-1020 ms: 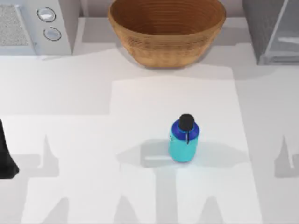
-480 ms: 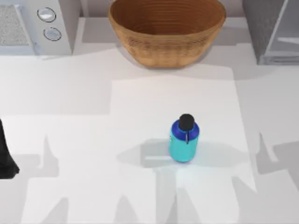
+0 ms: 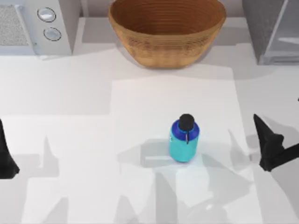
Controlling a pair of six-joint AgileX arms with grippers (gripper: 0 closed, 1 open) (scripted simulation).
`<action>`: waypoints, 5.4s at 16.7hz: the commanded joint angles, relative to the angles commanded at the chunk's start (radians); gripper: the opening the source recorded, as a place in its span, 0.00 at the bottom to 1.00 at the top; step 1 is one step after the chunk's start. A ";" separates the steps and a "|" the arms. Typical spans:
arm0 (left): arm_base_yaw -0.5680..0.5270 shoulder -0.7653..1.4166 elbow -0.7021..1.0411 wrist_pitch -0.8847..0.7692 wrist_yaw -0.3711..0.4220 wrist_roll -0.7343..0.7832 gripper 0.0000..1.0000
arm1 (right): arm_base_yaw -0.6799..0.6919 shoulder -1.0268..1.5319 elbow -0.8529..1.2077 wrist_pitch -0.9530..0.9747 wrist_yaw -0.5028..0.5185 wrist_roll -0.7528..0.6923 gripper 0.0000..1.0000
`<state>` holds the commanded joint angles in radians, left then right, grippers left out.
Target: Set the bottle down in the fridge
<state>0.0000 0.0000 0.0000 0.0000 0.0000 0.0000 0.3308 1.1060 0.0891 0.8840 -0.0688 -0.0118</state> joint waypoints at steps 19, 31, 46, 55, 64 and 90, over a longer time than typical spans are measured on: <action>0.000 0.000 0.000 0.000 0.000 0.000 1.00 | 0.289 0.946 0.094 0.786 -0.063 -0.005 1.00; 0.000 0.000 0.000 0.000 0.000 0.000 1.00 | 0.317 1.025 0.299 0.663 -0.035 0.000 1.00; 0.000 0.000 0.000 0.000 0.000 0.000 1.00 | 0.322 1.039 0.334 0.640 -0.029 0.001 0.33; 0.000 0.000 0.000 0.000 0.000 0.000 1.00 | 0.322 1.039 0.334 0.640 -0.029 0.001 0.01; 0.000 0.000 0.000 0.000 0.000 0.000 1.00 | 0.229 0.938 0.275 0.561 -0.135 -0.023 0.01; 0.000 0.000 0.000 0.000 0.000 0.000 1.00 | -0.170 -0.123 0.048 -0.133 -0.210 -0.043 0.01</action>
<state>0.0000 0.0000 0.0000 0.0000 0.0000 0.0000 0.1610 0.9829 0.1370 0.7510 -0.2790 -0.0545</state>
